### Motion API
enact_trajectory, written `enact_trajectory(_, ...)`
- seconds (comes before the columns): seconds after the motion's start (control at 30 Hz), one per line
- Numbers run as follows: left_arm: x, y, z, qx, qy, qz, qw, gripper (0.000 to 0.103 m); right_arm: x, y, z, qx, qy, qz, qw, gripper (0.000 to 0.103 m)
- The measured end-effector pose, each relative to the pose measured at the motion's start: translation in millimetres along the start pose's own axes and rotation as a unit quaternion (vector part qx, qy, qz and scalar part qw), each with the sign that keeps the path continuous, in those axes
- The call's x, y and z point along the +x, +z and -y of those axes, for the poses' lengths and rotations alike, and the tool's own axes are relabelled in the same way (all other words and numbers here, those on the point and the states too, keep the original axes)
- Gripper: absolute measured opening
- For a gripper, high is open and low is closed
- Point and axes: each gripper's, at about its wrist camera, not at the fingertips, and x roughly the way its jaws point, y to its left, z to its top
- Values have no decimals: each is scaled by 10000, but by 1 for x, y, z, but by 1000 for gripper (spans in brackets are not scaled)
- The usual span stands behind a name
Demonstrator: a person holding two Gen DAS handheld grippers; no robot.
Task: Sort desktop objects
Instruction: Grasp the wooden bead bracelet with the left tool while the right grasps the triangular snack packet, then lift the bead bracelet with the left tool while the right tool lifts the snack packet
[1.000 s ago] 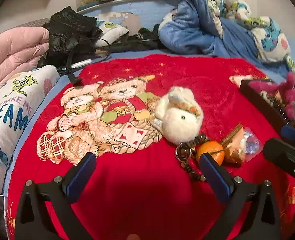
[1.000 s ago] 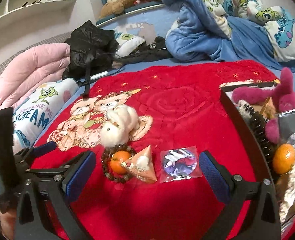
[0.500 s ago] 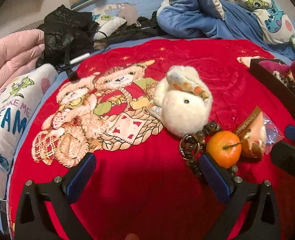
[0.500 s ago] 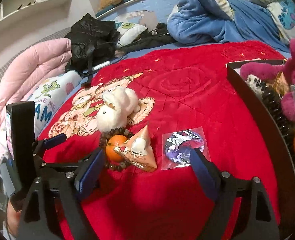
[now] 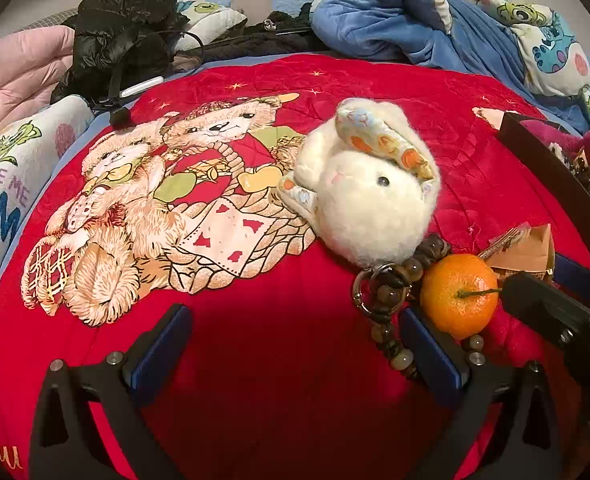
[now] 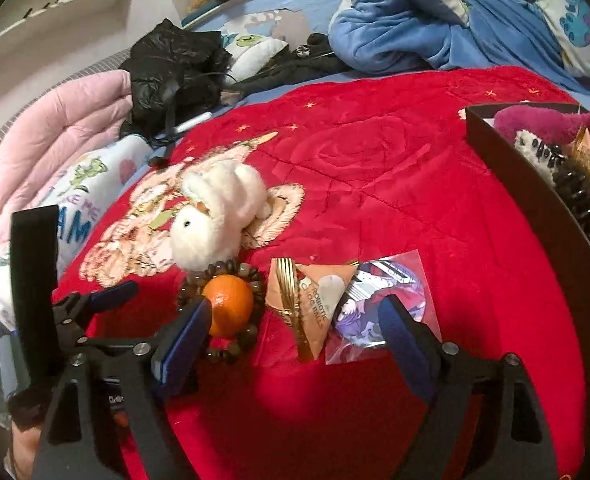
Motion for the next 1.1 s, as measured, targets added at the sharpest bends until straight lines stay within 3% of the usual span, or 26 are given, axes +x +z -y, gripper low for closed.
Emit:
enact_trajectory(0.1,0,0,-1,-11,-24,22,10000,103,-1,-1,2,14,-204,42,9998,63)
enact_trajectory(0.17,0,-1,0,-11,-33,51,10000,103,-2,-2,6,128,-261,77,9995,39)
enact_trajectory(0.27,-6,-3,1,37,-175,157,9997,90,-1,-4,11,221,-81,72,9997,31)
enact_trajectory(0.37,-15,-6,6,162,-343,294,9988,62,0,-4,5,142,-110,24,9998,28)
enact_trajectory(0.43,-21,-8,10,245,-444,353,9981,36,0,-5,0,44,-198,13,9998,27)
enact_trajectory(0.53,-26,-10,12,293,-559,397,9972,15,-1,-7,-1,61,-215,0,9997,27)
enact_trajectory(0.6,-30,-10,11,245,-580,438,9971,11,-3,-8,1,171,-176,1,9997,27)
enact_trajectory(0.73,-40,-13,6,111,-784,500,9956,11,-8,-11,2,327,-187,12,9993,26)
enact_trajectory(1.1,-84,-15,9,187,-874,887,9920,11,-29,-13,-4,449,-342,187,9982,26)
